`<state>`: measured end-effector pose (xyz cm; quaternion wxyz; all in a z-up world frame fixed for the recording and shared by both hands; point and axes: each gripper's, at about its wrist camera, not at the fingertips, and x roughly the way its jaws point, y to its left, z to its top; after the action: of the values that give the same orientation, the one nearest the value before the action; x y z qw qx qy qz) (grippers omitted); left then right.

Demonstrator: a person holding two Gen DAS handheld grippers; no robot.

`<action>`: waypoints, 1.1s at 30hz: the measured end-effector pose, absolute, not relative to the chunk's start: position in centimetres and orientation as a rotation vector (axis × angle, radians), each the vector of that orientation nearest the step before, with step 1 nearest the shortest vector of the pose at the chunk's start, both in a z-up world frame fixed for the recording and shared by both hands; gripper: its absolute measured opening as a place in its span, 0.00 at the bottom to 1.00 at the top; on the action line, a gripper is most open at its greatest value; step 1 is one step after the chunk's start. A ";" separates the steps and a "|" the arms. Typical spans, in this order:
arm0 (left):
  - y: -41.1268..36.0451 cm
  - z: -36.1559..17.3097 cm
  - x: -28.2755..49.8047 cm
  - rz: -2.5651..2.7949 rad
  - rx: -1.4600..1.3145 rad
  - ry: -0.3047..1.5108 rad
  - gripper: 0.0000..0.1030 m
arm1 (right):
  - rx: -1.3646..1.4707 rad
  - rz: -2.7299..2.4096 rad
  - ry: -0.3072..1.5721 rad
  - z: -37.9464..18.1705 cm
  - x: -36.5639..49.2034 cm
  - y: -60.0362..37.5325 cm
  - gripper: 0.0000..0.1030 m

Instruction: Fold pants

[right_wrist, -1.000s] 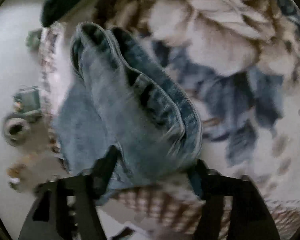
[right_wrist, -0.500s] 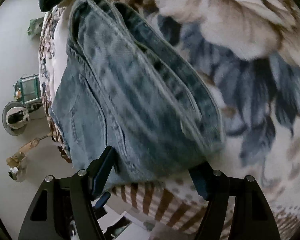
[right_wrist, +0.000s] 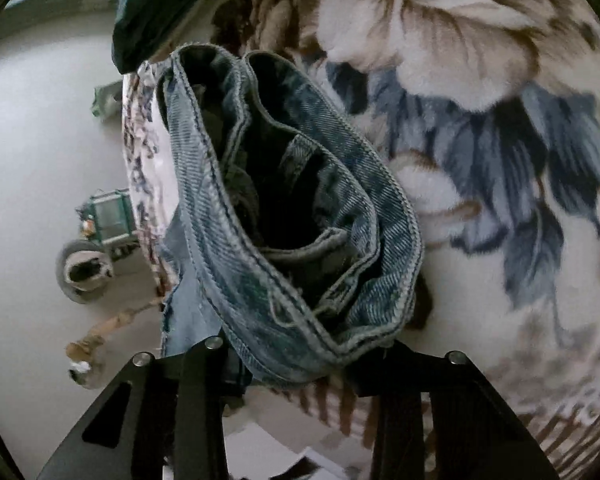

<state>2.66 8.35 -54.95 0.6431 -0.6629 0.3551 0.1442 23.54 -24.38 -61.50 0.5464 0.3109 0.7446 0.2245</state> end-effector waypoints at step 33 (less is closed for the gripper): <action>9.4 -46.8 9.6 0.326 -1.349 0.812 0.23 | 0.800 0.516 1.649 -55.2 23.2 -22.3 0.29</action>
<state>9.62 9.39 -46.80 0.6939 -0.6042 0.3635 0.1460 23.24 -22.34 -55.22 0.5799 0.3423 0.7056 0.2208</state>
